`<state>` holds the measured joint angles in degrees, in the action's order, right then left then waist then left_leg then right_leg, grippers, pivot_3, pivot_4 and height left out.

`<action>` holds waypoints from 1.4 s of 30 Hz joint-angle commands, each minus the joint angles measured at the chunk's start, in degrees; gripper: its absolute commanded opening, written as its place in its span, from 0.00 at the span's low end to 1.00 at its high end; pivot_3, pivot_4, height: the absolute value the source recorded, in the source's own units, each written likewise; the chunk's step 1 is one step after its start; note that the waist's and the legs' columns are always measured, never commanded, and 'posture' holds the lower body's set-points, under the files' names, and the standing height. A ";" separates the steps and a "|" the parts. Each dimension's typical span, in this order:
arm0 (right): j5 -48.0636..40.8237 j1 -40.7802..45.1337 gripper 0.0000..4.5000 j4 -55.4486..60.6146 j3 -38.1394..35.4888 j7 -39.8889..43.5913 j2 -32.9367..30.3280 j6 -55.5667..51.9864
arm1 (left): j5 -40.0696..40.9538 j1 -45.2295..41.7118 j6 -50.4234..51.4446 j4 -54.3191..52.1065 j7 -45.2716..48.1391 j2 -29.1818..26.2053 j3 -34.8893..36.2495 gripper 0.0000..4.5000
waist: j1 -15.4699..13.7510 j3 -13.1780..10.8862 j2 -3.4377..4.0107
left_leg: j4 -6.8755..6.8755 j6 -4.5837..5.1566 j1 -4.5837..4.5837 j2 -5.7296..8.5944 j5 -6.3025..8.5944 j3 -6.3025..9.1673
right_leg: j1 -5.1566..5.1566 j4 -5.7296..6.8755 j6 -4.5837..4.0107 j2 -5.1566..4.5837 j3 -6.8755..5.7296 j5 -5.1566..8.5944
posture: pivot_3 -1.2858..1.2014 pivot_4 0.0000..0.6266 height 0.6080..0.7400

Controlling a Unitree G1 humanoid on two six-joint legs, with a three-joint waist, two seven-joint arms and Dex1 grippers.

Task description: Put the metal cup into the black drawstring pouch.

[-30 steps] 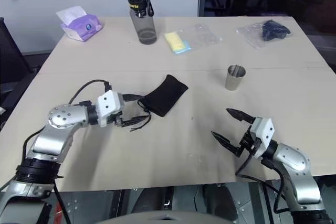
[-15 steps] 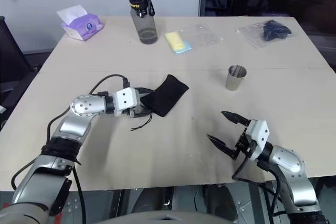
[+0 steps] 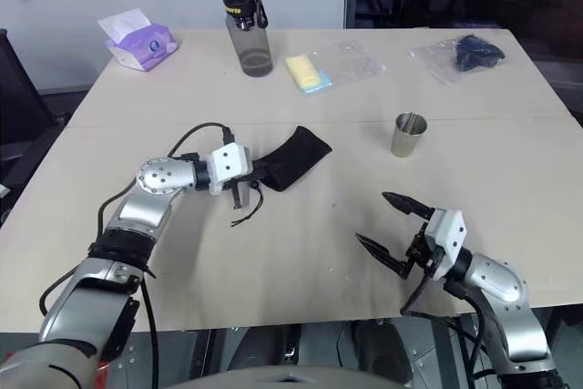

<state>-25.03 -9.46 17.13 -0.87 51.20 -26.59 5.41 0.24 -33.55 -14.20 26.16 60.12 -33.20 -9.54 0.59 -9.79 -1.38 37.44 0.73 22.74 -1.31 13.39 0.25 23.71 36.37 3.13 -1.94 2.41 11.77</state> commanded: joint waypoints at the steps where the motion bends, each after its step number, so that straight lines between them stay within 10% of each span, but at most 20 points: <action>1: 1.38 2.55 1.00 1.14 -1.71 -1.68 -0.18 1.94 | 2.37 -0.72 2.88 -4.18 0.83 0.30 0.83 0.01 | 0.05 0.00 0.00 | 0.00 0.00 0.00 0.00 0.00 0.00 | 0.00 0.00 0.00 0.00 0.00 0.00 | 0.52 0.24 1.00; 16: 27.01 24.43 1.00 -3.53 0.72 -19.76 -4.60 -11.22 | 4.84 -3.40 30.53 -15.03 -6.01 4.14 1.49 0.01 | 0.12 -0.01 -0.01 | 0.03 0.00 0.03 0.03 0.00 0.08 | 0.02 0.06 0.03 0.02 -0.04 -0.14 | 0.52 0.24 1.00; 27: 35.04 34.68 1.00 -18.57 7.98 -16.36 -9.19 -15.50 | 9.53 -6.60 57.17 -29.99 -14.35 8.04 1.88 0.01 | 0.26 -0.03 -0.02 | -0.04 0.00 0.08 0.03 -0.01 0.15 | 0.06 0.05 0.03 0.04 -0.06 -0.15 | 0.52 0.24 1.00; 37: 34.42 30.85 0.01 -14.95 6.53 -15.51 -10.48 -17.22 | 14.57 -7.79 65.63 -31.81 -21.63 12.58 6.75 0.00 | 0.27 -0.04 -0.02 | 0.00 0.00 0.08 0.04 -0.01 0.13 | 0.08 0.09 0.04 0.02 -0.04 -0.16 | 0.52 0.24 1.00; 42: 24.93 32.16 0.01 -9.49 3.02 -14.87 -5.27 -17.61 | 18.39 -9.35 70.57 -32.15 -24.12 15.41 8.95 0.00 | 0.38 -0.05 -0.03 | 0.01 -0.01 0.08 0.05 -0.01 0.13 | 0.08 0.09 0.05 0.02 -0.03 -0.16 | 0.52 0.24 1.00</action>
<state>5.87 21.21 1.72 5.22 35.81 -34.07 -12.11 17.02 -41.12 55.25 -3.39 36.44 -17.99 -1.90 0.97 -9.83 -1.41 37.44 0.72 22.82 -1.27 13.38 0.39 23.80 36.47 3.17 -1.90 2.39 11.61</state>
